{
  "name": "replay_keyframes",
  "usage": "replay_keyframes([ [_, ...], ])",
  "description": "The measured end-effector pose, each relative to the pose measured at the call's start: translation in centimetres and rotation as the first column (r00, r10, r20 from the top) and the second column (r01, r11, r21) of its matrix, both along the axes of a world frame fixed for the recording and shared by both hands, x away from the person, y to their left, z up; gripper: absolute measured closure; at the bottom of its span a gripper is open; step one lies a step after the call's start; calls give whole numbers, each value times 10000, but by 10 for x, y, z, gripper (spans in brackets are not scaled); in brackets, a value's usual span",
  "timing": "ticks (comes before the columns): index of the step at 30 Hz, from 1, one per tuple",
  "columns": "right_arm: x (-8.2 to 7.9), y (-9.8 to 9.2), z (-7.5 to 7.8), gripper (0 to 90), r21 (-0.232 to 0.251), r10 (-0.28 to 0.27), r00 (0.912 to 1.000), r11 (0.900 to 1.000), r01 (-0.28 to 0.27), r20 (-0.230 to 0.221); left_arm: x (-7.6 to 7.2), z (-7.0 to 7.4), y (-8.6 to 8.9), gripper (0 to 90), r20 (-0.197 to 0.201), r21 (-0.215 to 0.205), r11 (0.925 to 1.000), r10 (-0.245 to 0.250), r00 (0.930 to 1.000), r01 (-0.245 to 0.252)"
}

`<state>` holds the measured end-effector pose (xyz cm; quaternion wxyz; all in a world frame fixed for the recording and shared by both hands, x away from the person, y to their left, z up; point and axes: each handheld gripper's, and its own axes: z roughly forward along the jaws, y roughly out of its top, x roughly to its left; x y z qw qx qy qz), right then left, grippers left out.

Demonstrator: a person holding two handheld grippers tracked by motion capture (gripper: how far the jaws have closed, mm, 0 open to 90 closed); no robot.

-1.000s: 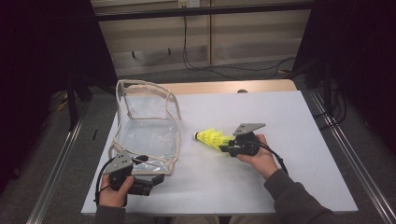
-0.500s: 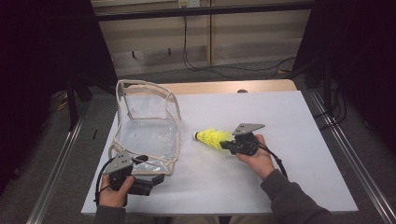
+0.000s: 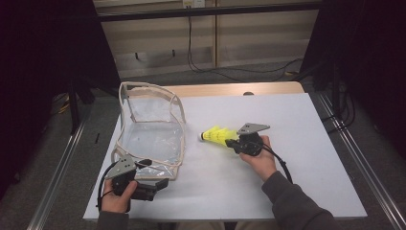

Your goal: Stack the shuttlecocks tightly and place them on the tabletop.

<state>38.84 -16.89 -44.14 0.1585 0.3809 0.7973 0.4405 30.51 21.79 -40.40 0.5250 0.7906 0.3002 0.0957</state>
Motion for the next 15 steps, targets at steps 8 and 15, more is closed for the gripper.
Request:
replay_keyframes([
  [8,-5,9,-1,894,23,396,9992,9992,-395,-72,0,0,0,31,0,9,10000,-1,10000,1],
  [15,-6,9,-3,870,85,451,9989,9990,-450,-153,0,0,0,31,16,17,10000,-1,10000,1],
])
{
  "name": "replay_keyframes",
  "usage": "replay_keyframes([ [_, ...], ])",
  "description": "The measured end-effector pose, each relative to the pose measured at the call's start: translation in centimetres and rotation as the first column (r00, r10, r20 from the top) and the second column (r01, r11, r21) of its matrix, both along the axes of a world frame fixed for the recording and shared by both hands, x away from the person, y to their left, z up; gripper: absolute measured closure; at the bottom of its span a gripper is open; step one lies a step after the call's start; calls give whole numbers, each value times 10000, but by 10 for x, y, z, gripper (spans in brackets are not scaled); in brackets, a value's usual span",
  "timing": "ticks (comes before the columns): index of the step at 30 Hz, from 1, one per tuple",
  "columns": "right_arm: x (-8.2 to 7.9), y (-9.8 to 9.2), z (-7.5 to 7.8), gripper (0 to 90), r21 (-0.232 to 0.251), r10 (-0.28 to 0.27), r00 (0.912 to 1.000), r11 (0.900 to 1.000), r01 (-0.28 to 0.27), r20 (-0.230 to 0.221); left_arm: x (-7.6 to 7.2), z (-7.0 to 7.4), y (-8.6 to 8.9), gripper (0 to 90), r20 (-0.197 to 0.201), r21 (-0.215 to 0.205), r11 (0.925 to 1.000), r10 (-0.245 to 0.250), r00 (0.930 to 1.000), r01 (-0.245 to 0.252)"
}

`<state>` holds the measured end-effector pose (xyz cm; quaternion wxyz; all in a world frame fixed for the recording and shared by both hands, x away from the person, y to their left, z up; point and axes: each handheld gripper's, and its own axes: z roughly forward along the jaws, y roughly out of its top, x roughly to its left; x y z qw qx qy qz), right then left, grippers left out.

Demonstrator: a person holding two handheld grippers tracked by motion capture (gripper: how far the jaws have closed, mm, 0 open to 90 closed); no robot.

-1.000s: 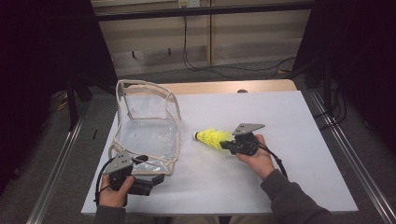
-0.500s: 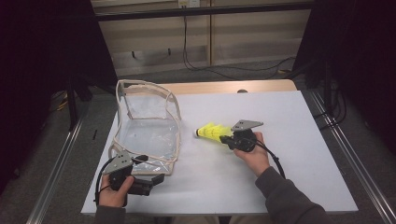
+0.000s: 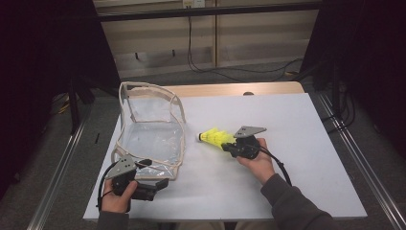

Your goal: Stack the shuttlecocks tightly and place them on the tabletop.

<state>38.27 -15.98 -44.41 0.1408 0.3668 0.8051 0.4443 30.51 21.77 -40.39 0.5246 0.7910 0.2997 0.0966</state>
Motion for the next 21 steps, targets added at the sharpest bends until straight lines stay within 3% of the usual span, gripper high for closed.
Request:
replay_keyframes([
  [11,-3,5,-4,714,-39,34,9999,10000,-34,-152,0,0,0,31,-16,36,10000,11,10000,-11],
  [21,1,12,-8,646,-139,-239,9996,9996,237,-124,0,0,0,31,-10,39,10000,-6,10000,6],
])
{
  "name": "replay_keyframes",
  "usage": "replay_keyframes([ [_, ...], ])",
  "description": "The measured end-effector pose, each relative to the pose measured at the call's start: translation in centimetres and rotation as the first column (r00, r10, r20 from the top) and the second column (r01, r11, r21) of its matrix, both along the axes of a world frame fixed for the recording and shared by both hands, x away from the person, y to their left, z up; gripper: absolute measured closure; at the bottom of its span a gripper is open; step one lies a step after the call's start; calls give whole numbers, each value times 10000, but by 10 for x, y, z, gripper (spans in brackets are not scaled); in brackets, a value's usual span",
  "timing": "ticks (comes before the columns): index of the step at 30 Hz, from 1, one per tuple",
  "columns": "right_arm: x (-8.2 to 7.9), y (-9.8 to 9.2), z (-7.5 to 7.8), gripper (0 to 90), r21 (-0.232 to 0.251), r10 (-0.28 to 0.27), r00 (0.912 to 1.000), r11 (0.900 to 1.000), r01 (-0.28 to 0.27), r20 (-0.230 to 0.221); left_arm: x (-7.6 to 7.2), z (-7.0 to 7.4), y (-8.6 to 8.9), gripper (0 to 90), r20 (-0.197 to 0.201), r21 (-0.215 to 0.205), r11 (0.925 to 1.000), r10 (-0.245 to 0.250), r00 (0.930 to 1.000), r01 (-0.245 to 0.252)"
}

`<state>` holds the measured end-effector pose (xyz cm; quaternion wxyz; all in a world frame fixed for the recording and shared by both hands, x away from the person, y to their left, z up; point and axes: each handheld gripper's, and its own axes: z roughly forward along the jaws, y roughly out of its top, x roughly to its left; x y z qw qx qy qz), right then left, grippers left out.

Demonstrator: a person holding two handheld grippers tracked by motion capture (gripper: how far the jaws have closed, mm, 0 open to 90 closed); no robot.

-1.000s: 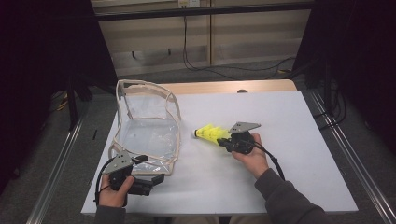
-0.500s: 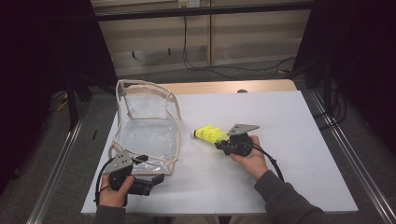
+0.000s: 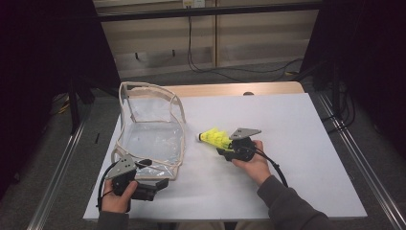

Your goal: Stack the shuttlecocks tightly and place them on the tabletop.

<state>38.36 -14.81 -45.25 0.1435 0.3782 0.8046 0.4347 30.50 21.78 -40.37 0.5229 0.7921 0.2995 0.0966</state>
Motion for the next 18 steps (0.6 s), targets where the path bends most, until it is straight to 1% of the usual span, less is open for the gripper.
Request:
replay_keyframes([
  [1,1,1,0,634,-18,-22,10000,10000,22,13,0,0,0,31,-1,-45,10000,1,10000,-1],
  [9,5,8,-2,627,-221,-214,9996,9995,218,186,0,0,0,31,0,-48,10000,-4,10000,4],
  [13,7,11,-4,622,-217,-293,9994,9993,297,166,0,0,0,31,13,-45,10000,-15,10000,15],
  [15,8,11,-4,621,-295,-371,9990,9988,378,231,0,0,0,31,0,-49,10000,-11,10000,11],
  [18,9,13,-4,620,-215,-430,9987,9988,436,262,0,0,0,31,2,-55,10000,-4,10000,4],
])
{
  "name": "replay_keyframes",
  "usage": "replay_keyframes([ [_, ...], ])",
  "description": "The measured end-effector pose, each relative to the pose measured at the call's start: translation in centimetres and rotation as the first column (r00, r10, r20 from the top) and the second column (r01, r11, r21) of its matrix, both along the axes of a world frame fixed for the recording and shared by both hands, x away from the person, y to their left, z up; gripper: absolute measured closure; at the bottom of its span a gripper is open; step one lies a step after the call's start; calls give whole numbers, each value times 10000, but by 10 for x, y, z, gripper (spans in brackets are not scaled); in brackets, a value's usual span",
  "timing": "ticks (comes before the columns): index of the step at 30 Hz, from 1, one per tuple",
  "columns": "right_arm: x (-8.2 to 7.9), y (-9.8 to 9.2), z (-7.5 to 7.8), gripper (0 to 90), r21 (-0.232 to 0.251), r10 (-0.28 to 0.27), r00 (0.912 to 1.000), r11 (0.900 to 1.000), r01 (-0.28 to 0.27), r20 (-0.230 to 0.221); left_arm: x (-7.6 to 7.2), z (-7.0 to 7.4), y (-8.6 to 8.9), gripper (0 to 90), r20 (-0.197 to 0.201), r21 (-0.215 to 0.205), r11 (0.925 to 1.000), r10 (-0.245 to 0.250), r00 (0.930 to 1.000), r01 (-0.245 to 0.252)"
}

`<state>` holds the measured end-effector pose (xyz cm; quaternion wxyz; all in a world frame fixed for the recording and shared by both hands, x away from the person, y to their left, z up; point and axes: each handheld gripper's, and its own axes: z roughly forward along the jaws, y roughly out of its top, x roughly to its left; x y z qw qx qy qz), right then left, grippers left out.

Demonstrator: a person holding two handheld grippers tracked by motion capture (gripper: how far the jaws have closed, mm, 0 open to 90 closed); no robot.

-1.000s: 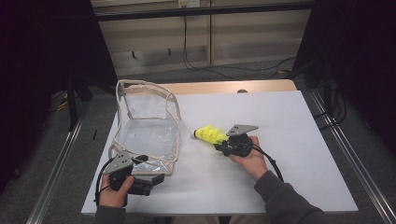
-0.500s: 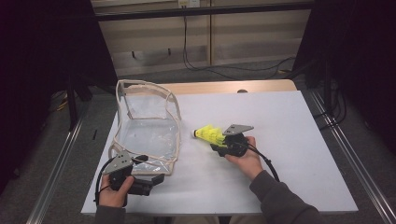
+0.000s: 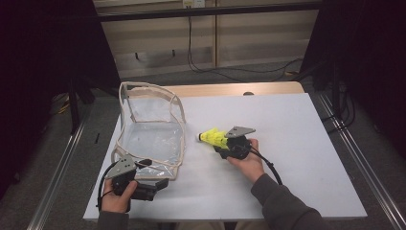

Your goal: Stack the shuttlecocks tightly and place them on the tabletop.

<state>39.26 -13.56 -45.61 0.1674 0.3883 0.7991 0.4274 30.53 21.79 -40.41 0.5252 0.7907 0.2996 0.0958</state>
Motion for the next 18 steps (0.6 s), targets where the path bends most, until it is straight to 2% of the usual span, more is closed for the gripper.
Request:
replay_keyframes([
  [8,3,3,0,636,12,-86,9999,10000,85,83,0,0,0,31,7,8,10000,-5,10000,5],
  [18,7,3,-3,729,235,-400,9991,9989,398,105,0,0,0,31,9,3,10000,-6,10000,6],
])
